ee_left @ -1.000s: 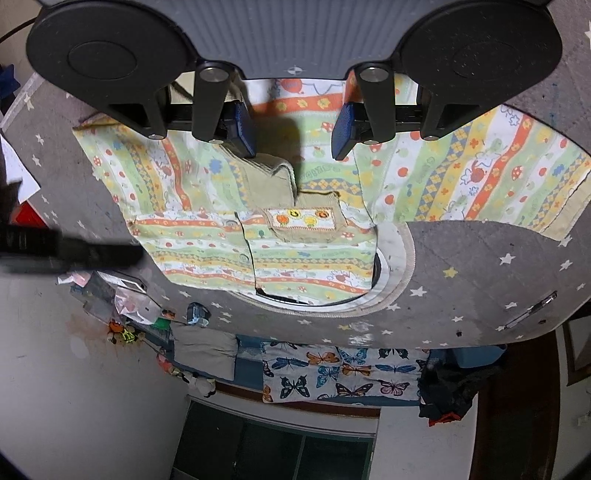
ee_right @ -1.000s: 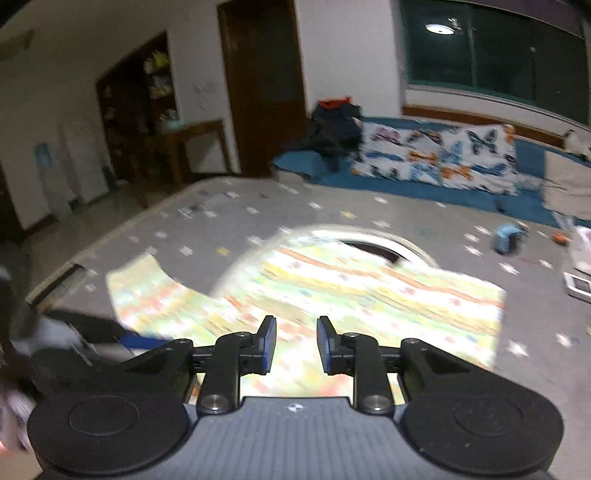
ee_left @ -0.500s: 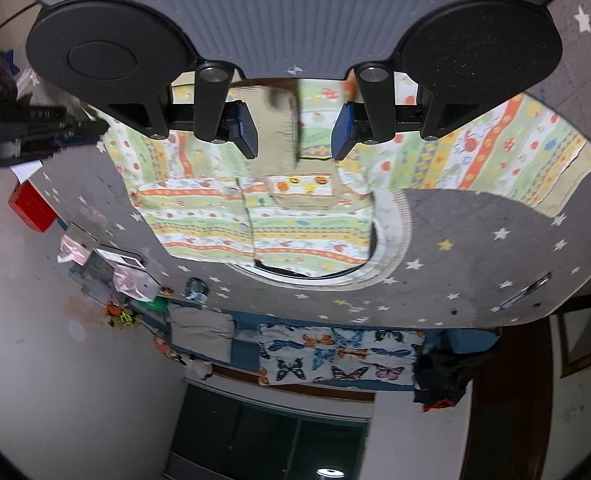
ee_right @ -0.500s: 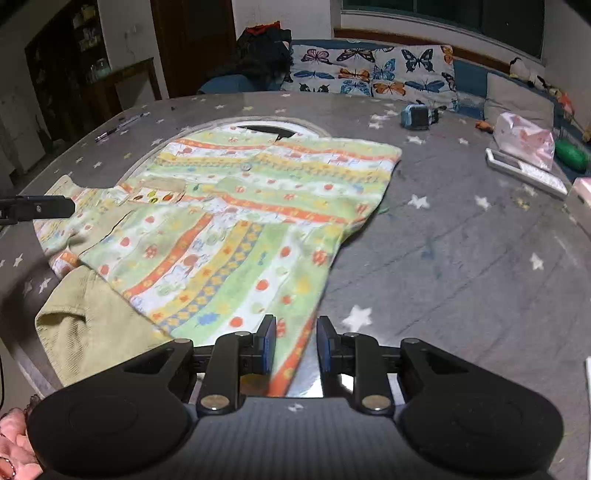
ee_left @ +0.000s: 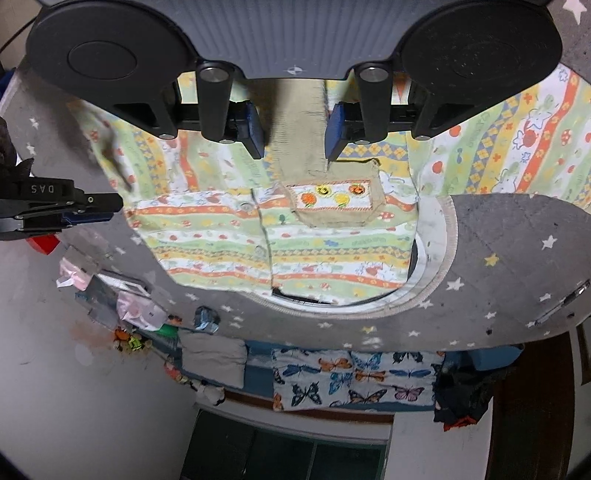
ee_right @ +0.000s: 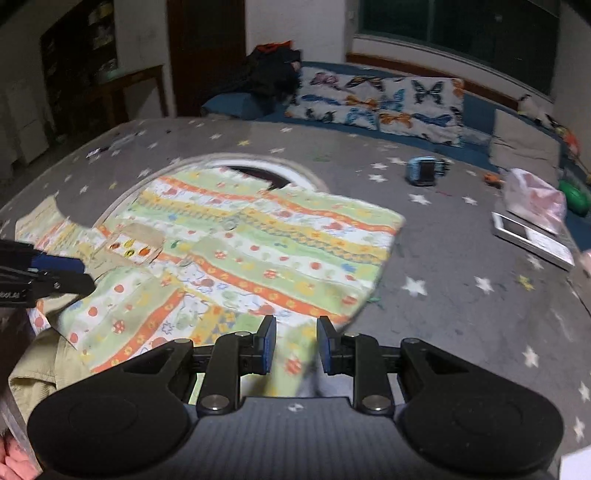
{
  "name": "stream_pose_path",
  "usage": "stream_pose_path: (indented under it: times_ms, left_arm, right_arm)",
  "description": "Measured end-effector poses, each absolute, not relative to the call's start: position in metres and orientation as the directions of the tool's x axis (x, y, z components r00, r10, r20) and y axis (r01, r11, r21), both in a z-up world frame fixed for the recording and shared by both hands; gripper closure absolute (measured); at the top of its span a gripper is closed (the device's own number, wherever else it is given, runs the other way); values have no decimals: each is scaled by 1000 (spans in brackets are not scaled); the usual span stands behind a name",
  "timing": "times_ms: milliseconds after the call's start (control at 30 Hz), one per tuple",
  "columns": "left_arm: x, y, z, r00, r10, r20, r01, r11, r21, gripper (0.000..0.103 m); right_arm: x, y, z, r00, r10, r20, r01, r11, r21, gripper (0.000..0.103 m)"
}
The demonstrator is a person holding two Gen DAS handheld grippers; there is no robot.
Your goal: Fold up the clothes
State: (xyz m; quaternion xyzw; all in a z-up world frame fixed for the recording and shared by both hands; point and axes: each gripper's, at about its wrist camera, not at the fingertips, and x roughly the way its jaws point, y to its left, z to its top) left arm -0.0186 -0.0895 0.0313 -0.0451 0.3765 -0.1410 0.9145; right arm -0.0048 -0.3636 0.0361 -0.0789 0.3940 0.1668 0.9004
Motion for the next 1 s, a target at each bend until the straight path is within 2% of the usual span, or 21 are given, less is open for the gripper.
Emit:
stream_pose_path:
  times_ms: [200, 467, 700, 1000]
  left_arm:
    - [-16, -84, 24, 664, -287, -690, 211, 958, -195, 63]
    - [-25, -72, 40, 695, -271, -666, 193, 962, -190, 64]
    - [-37, -47, 52, 734, -214, -644, 128, 976, -179, 63]
    - [-51, 10, 48, 756, -64, -651, -62, 984, -169, 62]
  right_arm:
    - [12, -349, 17, 583, 239, -776, -400, 917, -18, 80]
    - [-5, -335, 34, 598, 241, -764, -467, 880, -88, 80]
    - [-20, -319, 48, 592, 272, -758, -540, 833, -123, 79]
    - [-41, -270, 38, 564, 366, -740, -630, 770, -99, 79]
